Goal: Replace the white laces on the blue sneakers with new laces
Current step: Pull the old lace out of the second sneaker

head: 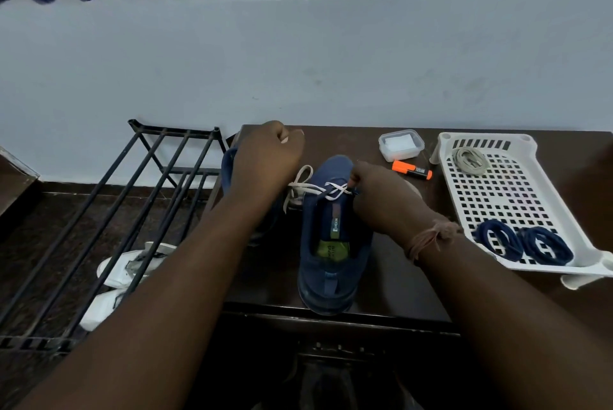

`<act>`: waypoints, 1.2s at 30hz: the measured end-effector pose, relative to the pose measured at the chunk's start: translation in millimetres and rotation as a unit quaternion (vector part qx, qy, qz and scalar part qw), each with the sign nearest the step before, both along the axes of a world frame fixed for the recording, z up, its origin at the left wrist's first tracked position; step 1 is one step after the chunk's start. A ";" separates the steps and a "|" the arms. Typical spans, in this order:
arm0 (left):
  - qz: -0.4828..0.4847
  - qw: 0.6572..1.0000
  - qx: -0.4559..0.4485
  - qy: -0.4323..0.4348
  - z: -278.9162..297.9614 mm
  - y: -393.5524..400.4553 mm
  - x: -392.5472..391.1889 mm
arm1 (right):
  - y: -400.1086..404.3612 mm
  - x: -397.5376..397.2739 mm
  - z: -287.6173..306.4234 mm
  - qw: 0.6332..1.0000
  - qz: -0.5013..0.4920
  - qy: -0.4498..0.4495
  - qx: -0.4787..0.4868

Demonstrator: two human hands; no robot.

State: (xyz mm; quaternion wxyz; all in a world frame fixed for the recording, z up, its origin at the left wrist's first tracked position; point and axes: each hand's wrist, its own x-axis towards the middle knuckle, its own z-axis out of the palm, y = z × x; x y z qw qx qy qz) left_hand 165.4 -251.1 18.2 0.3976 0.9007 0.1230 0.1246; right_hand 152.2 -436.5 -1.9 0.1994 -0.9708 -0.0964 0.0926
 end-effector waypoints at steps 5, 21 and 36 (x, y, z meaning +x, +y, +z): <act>-0.088 0.974 0.177 0.111 -21.8 -5.8 -2.8 | 15.7 -3.8 -17.4 0.995 0.081 -0.026 -0.051; -0.090 0.966 0.169 0.173 -32.2 -8.5 0.3 | 5.2 5.8 -11.2 0.968 -0.051 -0.226 -0.093; -0.096 0.964 0.163 0.188 -33.0 -6.4 1.3 | 12.3 8.6 8.2 0.934 -0.102 -0.182 0.291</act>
